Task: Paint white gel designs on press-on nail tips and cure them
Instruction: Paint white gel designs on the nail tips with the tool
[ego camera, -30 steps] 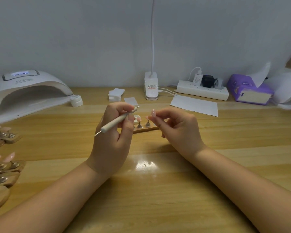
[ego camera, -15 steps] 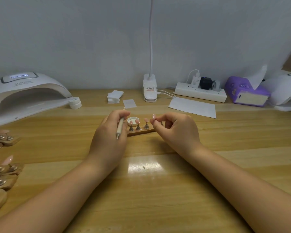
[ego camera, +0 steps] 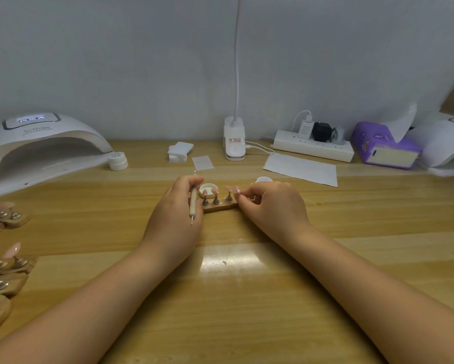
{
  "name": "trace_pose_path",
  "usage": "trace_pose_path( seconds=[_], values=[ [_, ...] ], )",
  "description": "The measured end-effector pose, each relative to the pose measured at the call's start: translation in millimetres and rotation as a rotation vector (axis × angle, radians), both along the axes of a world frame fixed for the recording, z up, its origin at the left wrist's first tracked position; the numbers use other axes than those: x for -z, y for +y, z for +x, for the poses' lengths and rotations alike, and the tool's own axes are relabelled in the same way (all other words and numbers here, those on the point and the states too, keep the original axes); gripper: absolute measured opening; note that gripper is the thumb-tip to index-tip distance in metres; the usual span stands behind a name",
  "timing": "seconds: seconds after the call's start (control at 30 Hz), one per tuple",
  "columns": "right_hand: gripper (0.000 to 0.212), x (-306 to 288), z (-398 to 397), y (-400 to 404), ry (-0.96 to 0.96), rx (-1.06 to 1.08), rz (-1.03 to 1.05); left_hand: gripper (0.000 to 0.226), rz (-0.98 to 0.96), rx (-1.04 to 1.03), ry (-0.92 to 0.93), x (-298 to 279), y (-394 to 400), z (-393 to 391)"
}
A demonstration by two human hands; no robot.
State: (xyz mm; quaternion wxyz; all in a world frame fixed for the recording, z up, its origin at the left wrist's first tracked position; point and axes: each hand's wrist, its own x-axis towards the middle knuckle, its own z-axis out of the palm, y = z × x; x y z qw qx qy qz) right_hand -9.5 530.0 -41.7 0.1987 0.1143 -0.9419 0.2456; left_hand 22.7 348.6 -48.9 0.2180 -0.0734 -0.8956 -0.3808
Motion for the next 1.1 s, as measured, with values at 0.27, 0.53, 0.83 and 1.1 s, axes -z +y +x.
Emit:
trace_pose_path(
  seconds=[0.27, 0.53, 0.83, 1.1],
  values=[
    [0.033, -1, 0, -1, -0.014, 0.042, 0.158, 0.036, -0.023, 0.006, 0.01, 3, -1, -1],
    [0.024, -19, 8, 8, 0.174, 0.007, -0.078, 0.034, -0.013, 0.015, 0.008, 4, -3, -3],
    [0.083, -13, -24, 50, -0.241, 0.064, -0.329, 0.034, 0.004, 0.016, -0.001, 5, -3, -4],
    [0.076, -5, -28, 49, -0.313, -0.061, -0.22, 0.034, 0.008, 0.017, -0.011, 4, -3, -3]
  ],
)
